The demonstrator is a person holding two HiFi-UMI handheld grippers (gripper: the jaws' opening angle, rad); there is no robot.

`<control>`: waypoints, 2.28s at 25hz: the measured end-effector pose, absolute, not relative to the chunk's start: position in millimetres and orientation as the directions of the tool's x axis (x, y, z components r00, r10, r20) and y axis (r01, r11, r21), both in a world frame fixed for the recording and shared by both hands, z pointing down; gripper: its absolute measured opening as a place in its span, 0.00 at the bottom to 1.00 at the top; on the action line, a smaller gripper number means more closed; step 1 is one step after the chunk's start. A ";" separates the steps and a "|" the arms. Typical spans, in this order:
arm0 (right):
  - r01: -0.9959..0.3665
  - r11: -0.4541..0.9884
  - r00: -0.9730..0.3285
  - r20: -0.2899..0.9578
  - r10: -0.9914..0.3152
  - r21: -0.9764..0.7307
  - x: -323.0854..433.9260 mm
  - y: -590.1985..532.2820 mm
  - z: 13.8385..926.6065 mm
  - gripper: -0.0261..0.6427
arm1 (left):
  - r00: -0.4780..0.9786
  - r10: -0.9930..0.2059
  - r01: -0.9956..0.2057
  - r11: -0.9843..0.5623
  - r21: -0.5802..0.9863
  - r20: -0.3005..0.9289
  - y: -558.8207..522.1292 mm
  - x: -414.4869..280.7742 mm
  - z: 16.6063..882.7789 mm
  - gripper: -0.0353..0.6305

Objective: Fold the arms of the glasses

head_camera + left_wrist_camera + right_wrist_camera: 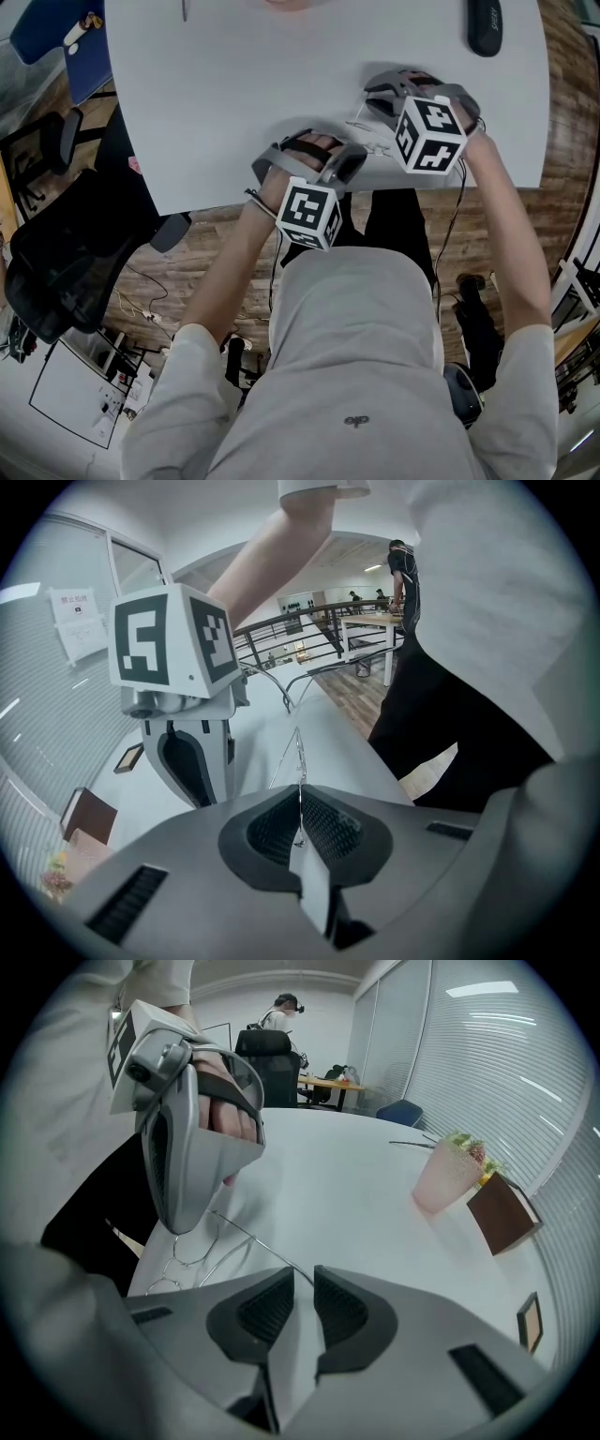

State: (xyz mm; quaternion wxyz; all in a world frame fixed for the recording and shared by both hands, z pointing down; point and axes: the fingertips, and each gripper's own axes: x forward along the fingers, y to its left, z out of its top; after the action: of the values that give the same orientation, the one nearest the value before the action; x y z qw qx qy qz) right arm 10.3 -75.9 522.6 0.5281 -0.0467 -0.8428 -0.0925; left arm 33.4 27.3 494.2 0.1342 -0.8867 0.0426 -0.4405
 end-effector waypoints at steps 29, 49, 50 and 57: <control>0.041 0.999 -0.416 0.909 0.015 0.002 59.9 -48.7 520.9 0.08 | 0.568 -0.311 -0.056 -0.938 -0.341 0.762 2.8 22.8 492.4 0.09; 0.084 0.988 -0.361 0.920 0.149 -0.127 73.8 -21.7 524.0 0.07 | 0.558 -0.314 -0.048 -0.936 -0.349 0.768 5.8 26.5 493.1 0.09; 0.074 0.988 -0.361 0.920 0.154 -0.136 74.2 -21.0 524.6 0.07 | 0.560 -0.308 -0.039 -0.937 -0.347 0.769 7.8 27.3 493.7 0.09; 0.020 0.987 -0.379 0.912 0.157 -0.162 78.6 -20.0 524.0 0.13 | 0.559 -0.295 -0.016 -0.938 -0.345 0.775 13.2 27.5 496.4 0.09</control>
State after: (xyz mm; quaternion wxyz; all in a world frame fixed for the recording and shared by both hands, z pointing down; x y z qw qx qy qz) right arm 78.6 -20.0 524.0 0.5547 -0.0534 -0.8280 0.0620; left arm 27.5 13.2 496.4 0.1511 -0.8700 0.0895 -0.4607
